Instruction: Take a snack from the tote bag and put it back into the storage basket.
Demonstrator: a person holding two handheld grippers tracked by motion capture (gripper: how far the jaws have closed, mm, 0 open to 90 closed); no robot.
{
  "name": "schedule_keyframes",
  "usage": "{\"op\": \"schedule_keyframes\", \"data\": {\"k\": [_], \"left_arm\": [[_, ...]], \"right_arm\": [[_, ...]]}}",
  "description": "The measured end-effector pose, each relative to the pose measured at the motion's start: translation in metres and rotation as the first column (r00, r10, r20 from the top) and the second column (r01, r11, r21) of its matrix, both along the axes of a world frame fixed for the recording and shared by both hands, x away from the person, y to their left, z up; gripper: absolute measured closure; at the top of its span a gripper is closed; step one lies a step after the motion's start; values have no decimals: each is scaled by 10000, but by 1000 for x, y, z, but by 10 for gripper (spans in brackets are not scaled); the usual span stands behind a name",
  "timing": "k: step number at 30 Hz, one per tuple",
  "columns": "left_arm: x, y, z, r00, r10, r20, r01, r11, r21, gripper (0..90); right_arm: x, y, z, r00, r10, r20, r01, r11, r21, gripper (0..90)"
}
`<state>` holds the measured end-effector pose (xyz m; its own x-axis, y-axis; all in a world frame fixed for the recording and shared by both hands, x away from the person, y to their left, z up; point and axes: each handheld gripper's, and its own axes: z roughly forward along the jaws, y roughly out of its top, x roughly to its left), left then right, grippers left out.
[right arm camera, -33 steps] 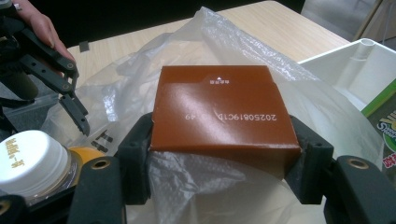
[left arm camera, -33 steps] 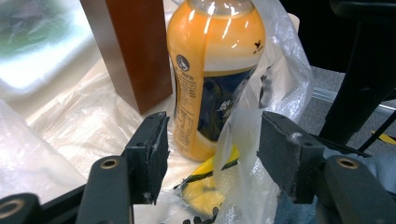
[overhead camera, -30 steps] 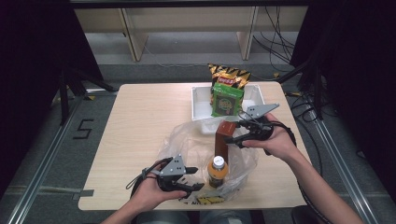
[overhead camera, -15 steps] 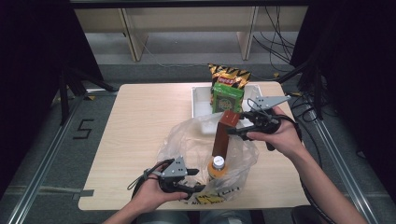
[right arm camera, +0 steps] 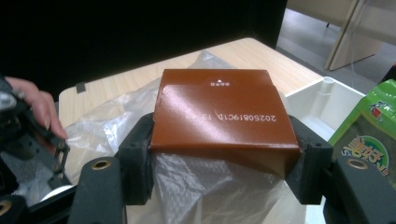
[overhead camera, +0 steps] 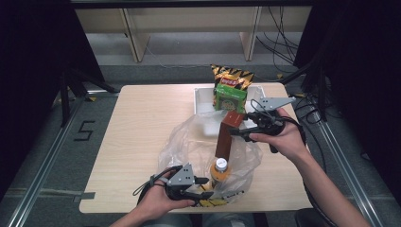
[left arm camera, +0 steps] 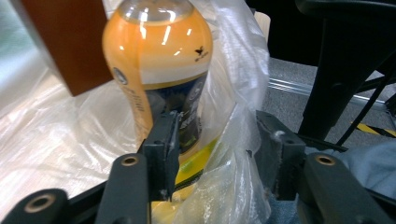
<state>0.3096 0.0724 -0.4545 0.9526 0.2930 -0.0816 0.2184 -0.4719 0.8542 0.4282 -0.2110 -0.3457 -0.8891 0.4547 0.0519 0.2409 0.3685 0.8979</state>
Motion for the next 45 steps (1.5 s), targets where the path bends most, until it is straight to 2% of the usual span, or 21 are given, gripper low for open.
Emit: {"op": "schedule_keyframes", "data": {"k": [1,5,7,11,14,16,19,20,22,24,25,28,31,32,35,38,39,40,41,44,45], "left_arm": [[1,-1,-2,9998,-160,111,159,9999,39,552],[-2,-5,-8,9995,-292,-77,294,9992,286,587],[-3,-7,-11,9994,-356,5,355,9985,420,604],[-3,-9,-16,9988,-492,-88,496,9965,671,646],[-2,-10,-19,9981,-595,-136,605,9942,894,695],[-3,-11,-20,9992,-381,-77,386,9962,786,732],[-2,-9,-18,9991,-383,-167,395,9959,820,792],[-2,-9,-18,9996,-272,-41,275,9955,903,812],[-2,-9,-18,9998,-175,-108,183,9963,846,852],[-1,-9,-18,9996,-205,-183,220,9963,829,876],[-2,-8,-17,10000,-81,-52,86,9960,889,878],[-5,-9,-10,9999,-73,116,66,9987,514,856],[-10,-8,4,9986,96,514,-110,9996,254,714],[-11,-7,9,9981,128,606,-139,9998,171,684],[-13,-5,19,9961,331,816,-315,9993,-216,607],[-13,-3,24,9918,421,1206,-395,9989,-240,567],[-12,-3,25,9906,332,1326,-298,9992,-278,570],[-13,-4,23,9925,426,1150,-381,9984,-407,585],[-13,-5,21,9926,357,1161,-323,9990,-311,607],[-13,-9,15,9928,120,1192,-112,9999,-76,729],[-14,-11,13,9944,134,1048,-126,9999,-90,781]], "right_arm": [[1,0,1,10000,39,44,-39,10000,50,385],[1,0,0,9999,-103,44,102,9996,267,385],[-1,0,0,9993,-272,-245,280,9991,322,386],[3,-2,1,9995,-327,58,323,9983,477,385],[1,-2,3,9994,-279,-217,288,9986,446,385],[1,-1,3,9995,-260,-204,268,9988,422,385],[2,-1,1,9997,-262,4,262,9985,484,385],[2,-2,1,9996,-261,-135,266,9989,378,385],[0,-2,0,9986,-296,-440,314,9987,393,385],[0,-2,0,9985,-307,-445,325,9986,413,385],[2,-2,0,9991,-266,-330,279,9988,401,385],[1,-2,0,9986,-342,-411,359,9985,409,386],[1,-3,-1,9986,-344,-408,360,9986,383,385],[3,-4,-1,9994,-351,-71,353,9989,299,385],[3,-2,-3,9989,-440,-146,445,9981,425,385],[3,-2,-4,9987,-399,-303,412,9982,433,385],[3,-2,-4,9984,-370,-420,385,9987,333,386],[4,-2,-4,9987,-464,-226,471,9983,348,386],[4,-2,-4,9989,-348,-306,358,9988,331,386],[3,-1,-4,9983,-431,-401,446,9983,376,386],[4,-1,-4,9987,-391,-317,402,9986,341,385]]}}
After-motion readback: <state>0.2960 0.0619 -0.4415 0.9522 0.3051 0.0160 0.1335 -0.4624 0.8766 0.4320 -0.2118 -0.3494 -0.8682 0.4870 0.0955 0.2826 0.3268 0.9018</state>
